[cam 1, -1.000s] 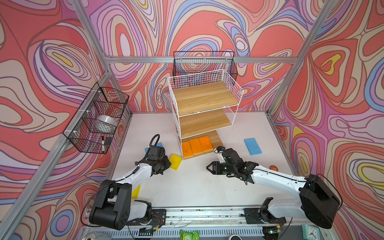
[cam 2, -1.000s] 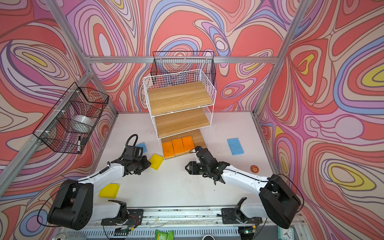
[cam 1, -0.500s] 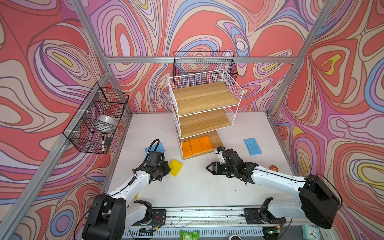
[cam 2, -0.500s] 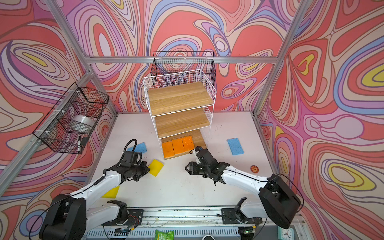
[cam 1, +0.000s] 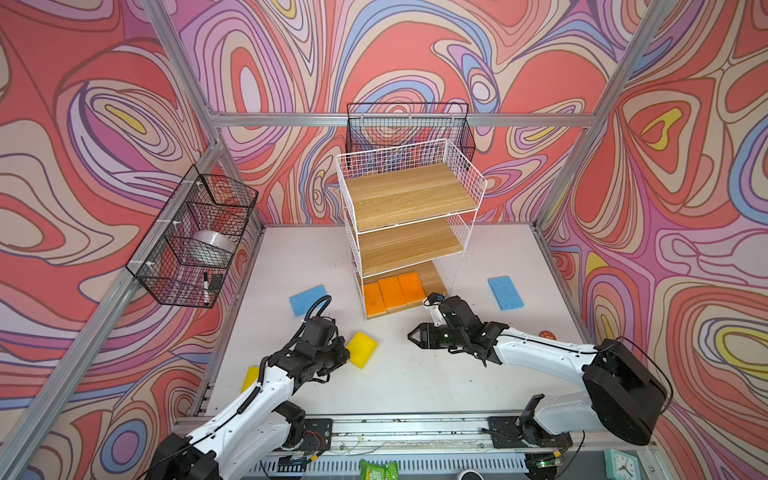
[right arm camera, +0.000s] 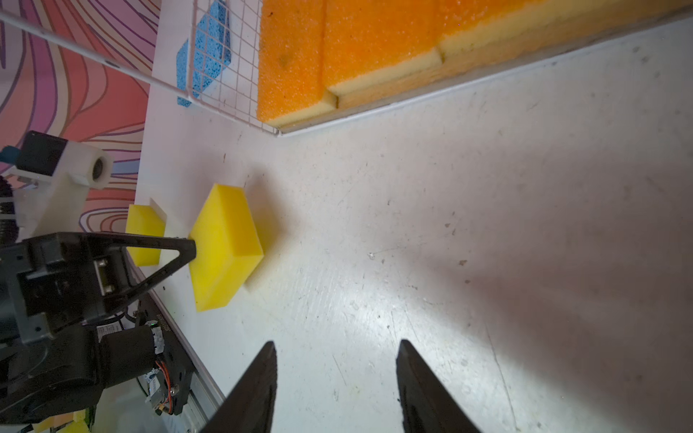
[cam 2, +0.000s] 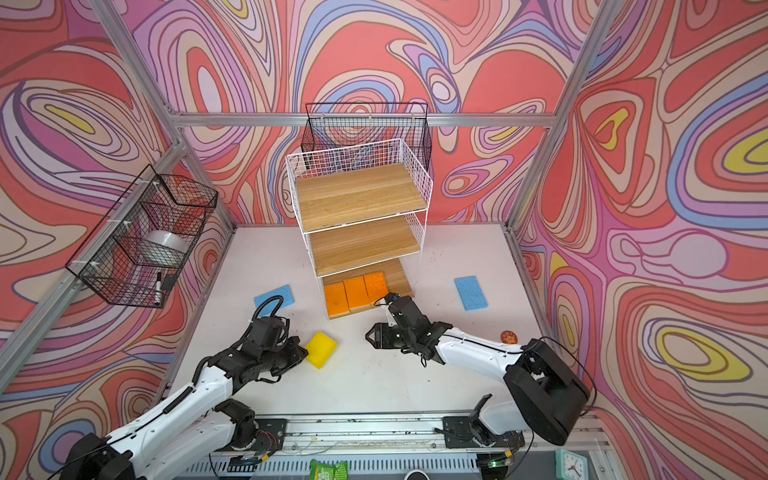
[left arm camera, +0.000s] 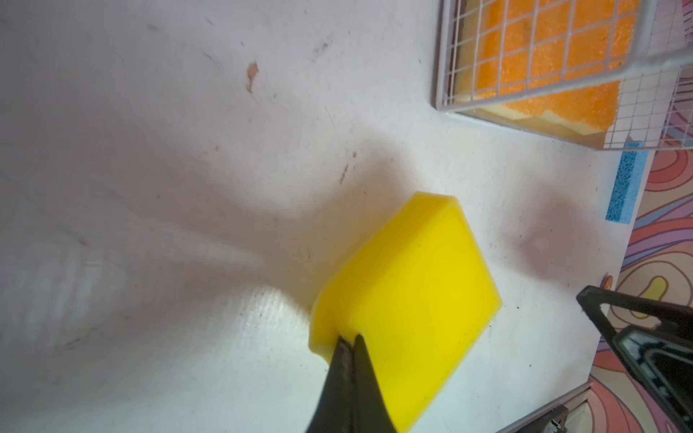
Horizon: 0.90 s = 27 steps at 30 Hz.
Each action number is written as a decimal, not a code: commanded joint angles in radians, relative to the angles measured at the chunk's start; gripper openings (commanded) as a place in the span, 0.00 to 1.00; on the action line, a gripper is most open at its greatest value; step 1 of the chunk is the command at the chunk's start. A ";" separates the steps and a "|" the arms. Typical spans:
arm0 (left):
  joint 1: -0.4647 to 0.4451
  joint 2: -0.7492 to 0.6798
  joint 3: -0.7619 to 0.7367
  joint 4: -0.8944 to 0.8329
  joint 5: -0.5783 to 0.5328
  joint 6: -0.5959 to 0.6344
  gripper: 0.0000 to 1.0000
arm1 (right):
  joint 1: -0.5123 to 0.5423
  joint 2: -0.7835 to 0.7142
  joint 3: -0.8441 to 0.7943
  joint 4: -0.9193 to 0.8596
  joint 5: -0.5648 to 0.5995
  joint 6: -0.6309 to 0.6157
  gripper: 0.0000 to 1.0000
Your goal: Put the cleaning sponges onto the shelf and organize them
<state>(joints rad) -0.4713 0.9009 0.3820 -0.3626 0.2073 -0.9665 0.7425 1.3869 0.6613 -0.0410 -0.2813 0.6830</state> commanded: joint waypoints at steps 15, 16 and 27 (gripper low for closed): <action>-0.293 0.292 0.120 0.280 -0.333 -0.365 0.27 | 0.019 0.014 -0.047 0.118 0.009 0.113 0.52; -0.294 0.299 0.124 0.284 -0.331 -0.359 0.33 | 0.021 0.015 -0.048 0.118 0.011 0.114 0.52; -0.305 0.252 0.098 0.254 -0.316 -0.329 0.56 | 0.101 0.040 -0.024 0.096 0.074 0.149 0.50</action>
<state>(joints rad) -0.7719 1.1965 0.5297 -0.0864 -0.0837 -1.2869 0.8215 1.4113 0.6243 0.0593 -0.2501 0.8131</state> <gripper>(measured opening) 0.581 0.501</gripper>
